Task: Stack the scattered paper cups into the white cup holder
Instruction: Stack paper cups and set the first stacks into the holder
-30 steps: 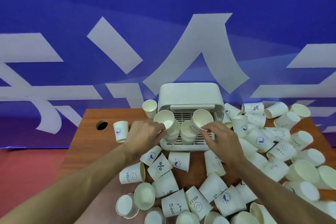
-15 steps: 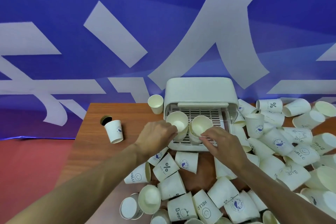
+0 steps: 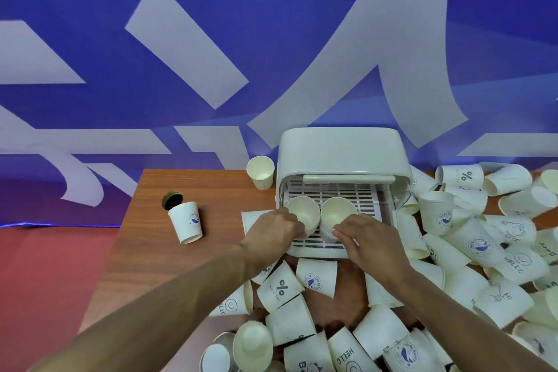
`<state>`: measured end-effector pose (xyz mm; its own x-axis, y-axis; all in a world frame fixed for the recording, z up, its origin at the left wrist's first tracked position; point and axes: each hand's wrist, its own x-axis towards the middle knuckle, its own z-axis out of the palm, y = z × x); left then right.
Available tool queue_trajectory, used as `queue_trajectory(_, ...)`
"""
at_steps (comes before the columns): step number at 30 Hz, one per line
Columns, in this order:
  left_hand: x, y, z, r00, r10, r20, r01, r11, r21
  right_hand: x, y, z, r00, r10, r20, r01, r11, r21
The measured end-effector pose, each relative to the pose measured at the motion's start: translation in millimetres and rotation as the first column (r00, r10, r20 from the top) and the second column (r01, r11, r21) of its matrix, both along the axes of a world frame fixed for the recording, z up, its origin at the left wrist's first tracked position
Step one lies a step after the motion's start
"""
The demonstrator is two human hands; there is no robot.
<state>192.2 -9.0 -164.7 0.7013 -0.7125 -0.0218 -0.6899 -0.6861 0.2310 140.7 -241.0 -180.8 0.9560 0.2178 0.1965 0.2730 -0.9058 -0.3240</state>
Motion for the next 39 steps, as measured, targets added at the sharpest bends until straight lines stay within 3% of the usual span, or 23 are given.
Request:
queue_trajectory(4,-1,1,2,1.000,-0.030,-0.001,0.030,0.995,0.091,-4,5,6,1.000,-0.008,-0.016,0.008,1.000,-0.025)
queue_trajectory(8,2,19,16,0.998,-0.031,0.054,0.035,0.998,-0.061,-7,12,18,0.995,0.005,0.101,-0.006,1.000,0.011)
queue_trajectory(10,6,39,24,0.991,-0.016,0.131,0.033,0.991,-0.128,-5,21,27,0.974,0.082,0.209,-0.092,0.995,0.037)
queue_trajectory(14,25,103,34,0.969,0.158,0.188,-0.146,0.986,-0.075,13,63,49,0.910,0.302,0.284,-0.324,0.945,0.032)
queue_trajectory(16,38,140,32,0.940,0.290,0.179,-0.292,0.956,-0.017,27,91,57,0.914,0.347,0.213,-0.363,0.931,0.041)
queue_trajectory(19,52,188,18,0.868,0.483,0.113,-0.496,0.846,0.196,52,135,64,0.935,0.347,0.068,-0.350,0.936,0.035)
queue_trajectory(22,58,218,-3,0.830,0.557,0.035,-0.540,0.785,0.303,82,174,58,0.945,0.296,-0.141,-0.303,0.953,-0.030)
queue_trajectory(26,61,226,-25,0.807,0.589,-0.043,-0.539,0.765,0.353,117,208,34,0.931,0.078,-0.355,-0.168,0.959,-0.229)
queue_trajectory(31,72,221,-40,0.844,0.533,-0.060,-0.480,0.801,0.358,151,221,2,0.934,-0.104,-0.342,-0.029,0.931,-0.363)
queue_trajectory(34,81,222,-48,0.857,0.491,-0.158,-0.417,0.840,0.347,163,222,-14,0.918,-0.171,-0.358,0.024,0.925,-0.380)
queue_trajectory(39,90,230,-56,0.778,0.548,-0.307,-0.497,0.836,0.232,172,222,-25,0.885,-0.227,-0.407,0.018,0.890,-0.456)
